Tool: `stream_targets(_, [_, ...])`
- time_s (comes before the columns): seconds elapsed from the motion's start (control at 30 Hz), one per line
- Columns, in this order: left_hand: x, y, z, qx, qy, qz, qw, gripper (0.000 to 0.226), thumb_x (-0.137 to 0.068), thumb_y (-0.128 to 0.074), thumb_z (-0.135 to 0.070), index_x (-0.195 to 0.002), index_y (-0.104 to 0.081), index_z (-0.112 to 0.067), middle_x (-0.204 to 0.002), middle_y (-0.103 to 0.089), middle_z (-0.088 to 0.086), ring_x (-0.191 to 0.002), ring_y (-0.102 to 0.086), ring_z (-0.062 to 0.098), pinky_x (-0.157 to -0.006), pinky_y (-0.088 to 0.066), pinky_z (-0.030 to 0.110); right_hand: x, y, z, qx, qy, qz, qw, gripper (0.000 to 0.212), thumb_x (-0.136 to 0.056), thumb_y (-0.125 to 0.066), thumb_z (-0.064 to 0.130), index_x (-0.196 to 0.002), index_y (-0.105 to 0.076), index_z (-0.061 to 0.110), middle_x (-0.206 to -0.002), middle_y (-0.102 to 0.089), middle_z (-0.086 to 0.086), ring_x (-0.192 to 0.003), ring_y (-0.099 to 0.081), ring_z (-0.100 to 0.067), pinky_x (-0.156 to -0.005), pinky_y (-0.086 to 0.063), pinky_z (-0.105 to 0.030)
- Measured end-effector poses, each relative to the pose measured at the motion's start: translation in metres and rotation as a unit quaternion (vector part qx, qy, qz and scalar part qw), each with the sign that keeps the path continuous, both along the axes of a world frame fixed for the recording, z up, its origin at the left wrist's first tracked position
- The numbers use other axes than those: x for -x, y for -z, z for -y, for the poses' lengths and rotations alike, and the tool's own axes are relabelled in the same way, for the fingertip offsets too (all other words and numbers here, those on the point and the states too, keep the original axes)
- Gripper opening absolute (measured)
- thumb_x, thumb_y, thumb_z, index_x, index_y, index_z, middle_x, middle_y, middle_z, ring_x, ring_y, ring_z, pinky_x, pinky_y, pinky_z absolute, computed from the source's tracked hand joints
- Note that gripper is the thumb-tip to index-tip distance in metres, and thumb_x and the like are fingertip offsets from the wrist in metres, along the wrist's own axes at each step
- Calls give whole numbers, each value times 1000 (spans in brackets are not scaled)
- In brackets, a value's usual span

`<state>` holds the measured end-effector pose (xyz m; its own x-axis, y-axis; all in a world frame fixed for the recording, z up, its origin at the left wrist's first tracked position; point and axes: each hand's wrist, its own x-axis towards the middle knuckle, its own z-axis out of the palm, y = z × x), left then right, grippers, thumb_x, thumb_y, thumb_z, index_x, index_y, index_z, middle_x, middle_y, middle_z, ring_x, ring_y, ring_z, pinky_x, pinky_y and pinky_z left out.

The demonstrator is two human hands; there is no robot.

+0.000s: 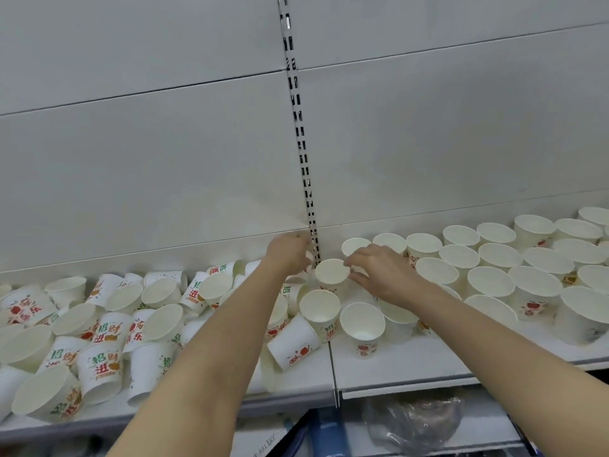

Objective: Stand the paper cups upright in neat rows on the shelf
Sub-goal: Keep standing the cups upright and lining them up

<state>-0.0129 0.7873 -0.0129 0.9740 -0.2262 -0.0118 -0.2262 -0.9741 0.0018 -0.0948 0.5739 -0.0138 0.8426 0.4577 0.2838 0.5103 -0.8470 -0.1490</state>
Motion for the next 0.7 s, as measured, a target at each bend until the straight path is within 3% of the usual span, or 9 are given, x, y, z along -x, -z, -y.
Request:
stream_targets(0.17, [-9, 18, -9, -2, 17, -32, 999, 63, -82, -70, -24, -138, -45, -14, -143, -39, 10, -130, -41, 30, -101, -44, 40, 11, 8, -12, -3, 27, -12, 1000, 33, -93, -57, 31, -125, -60, 24, -127, -59, 6, -117, -49, -21, -88, -38, -32])
stream_targets(0.4, [-15, 13, -16, -21, 31, -30, 999, 39, -88, -63, -20, -125, -56, -8, -132, -44, 11, -117, -51, 27, -91, -47, 37, 3, 17, -31, 6, 47, -28, 998, 30, -89, -62, 26, -119, -63, 24, -121, -62, 3, -109, -51, -24, -88, -43, -39])
stream_targets(0.53, [-9, 8, -17, 19, 30, -16, 999, 25, -88, -63, -22, -110, -64, -10, -123, -48, 6, -105, -58, 24, -80, -49, 35, 0, 17, -39, 29, 60, -14, 998, 17, -88, -62, 24, -103, -70, 21, -106, -67, 2, -101, -53, -24, -82, -43, -38])
stream_targets(0.63, [-6, -3, -21, 93, 25, -17, 995, 11, -85, -65, -23, -90, -69, -15, -101, -68, 1, -91, -65, 20, -69, -48, 31, 0, 19, -38, 50, 59, 25, 997, 7, -83, -66, 17, -83, -72, 16, -82, -70, -1, -87, -56, -28, -69, -41, -34])
stream_targets(0.7, [0, -8, -22, 132, 29, -10, 991, 6, -84, -66, -26, -87, -66, -21, -93, -69, -4, -90, -62, 18, -67, -45, 29, 0, 23, -35, 75, 63, 60, 993, 7, -76, -73, 14, -70, -70, 16, -66, -66, 0, -75, -57, -28, -62, -35, -32])
